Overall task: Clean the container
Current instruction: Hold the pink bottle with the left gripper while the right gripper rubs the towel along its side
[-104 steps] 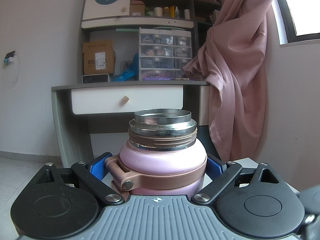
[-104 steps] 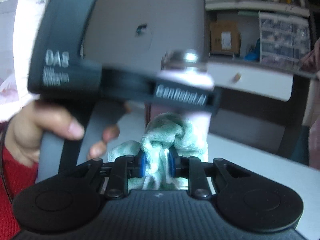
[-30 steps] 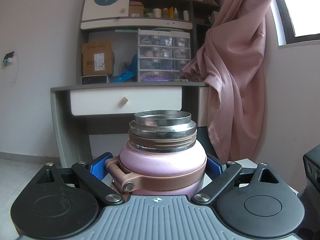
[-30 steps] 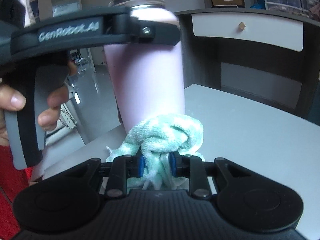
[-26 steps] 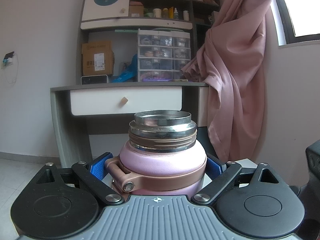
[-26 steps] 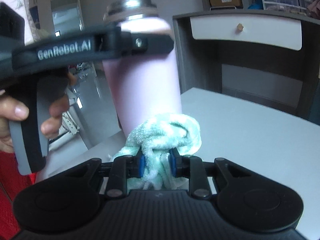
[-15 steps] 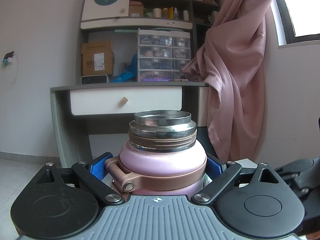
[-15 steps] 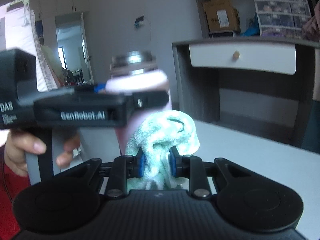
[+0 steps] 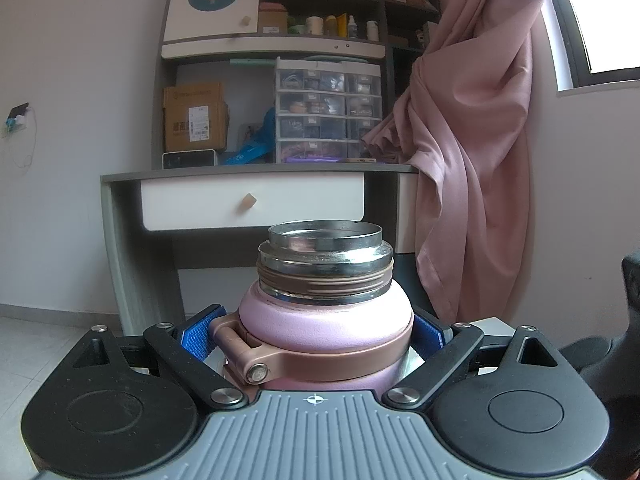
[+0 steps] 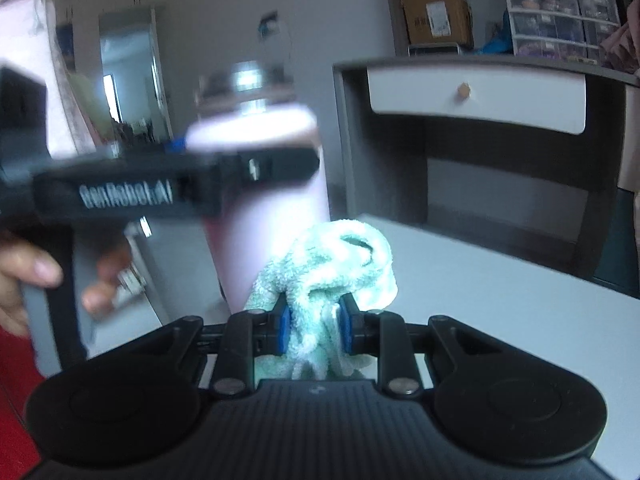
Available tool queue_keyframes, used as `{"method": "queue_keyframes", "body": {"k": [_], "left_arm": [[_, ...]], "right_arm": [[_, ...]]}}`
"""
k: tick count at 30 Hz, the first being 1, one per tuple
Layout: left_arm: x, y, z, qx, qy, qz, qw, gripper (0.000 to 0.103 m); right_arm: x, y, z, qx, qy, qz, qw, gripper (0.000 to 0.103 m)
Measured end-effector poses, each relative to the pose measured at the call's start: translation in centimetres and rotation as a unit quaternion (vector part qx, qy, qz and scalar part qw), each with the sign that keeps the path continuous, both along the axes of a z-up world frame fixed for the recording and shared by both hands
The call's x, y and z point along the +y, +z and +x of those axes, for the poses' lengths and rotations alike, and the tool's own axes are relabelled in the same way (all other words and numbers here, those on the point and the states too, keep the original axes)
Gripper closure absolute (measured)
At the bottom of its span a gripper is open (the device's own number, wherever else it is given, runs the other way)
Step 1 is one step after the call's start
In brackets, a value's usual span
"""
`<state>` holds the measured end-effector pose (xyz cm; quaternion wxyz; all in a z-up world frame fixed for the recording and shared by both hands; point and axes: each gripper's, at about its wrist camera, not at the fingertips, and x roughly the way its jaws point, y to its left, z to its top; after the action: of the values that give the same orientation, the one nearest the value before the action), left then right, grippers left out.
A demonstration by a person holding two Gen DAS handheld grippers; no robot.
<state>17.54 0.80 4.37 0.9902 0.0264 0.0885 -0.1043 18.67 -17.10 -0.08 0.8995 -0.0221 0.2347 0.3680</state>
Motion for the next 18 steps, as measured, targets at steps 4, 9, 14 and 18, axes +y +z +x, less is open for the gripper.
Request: {"method": "queue_keyframes", "body": {"k": [4, 9, 14, 18], "left_arm": [[0.1, 0.0, 0.0, 0.000, 0.000, 0.000, 1.0000, 0.009], [0.3, 0.0, 0.1, 0.000, -0.001, 0.000, 1.0000, 0.009], [0.2, 0.0, 0.1, 0.000, -0.001, 0.000, 1.0000, 0.009], [0.3, 0.0, 0.1, 0.000, -0.001, 0.000, 1.0000, 0.009]], "right_arm": [[0.7, -1.3, 0.2, 0.017, -0.003, -0.030, 0.999, 0.079], [1.0, -2.2, 0.5, 0.027, -0.003, -0.042, 0.999, 0.079], [0.9, -2.4, 0.3, 0.026, -0.005, -0.039, 0.999, 0.079], [0.8, -2.5, 0.4, 0.026, -0.004, -0.038, 0.999, 0.079]]}}
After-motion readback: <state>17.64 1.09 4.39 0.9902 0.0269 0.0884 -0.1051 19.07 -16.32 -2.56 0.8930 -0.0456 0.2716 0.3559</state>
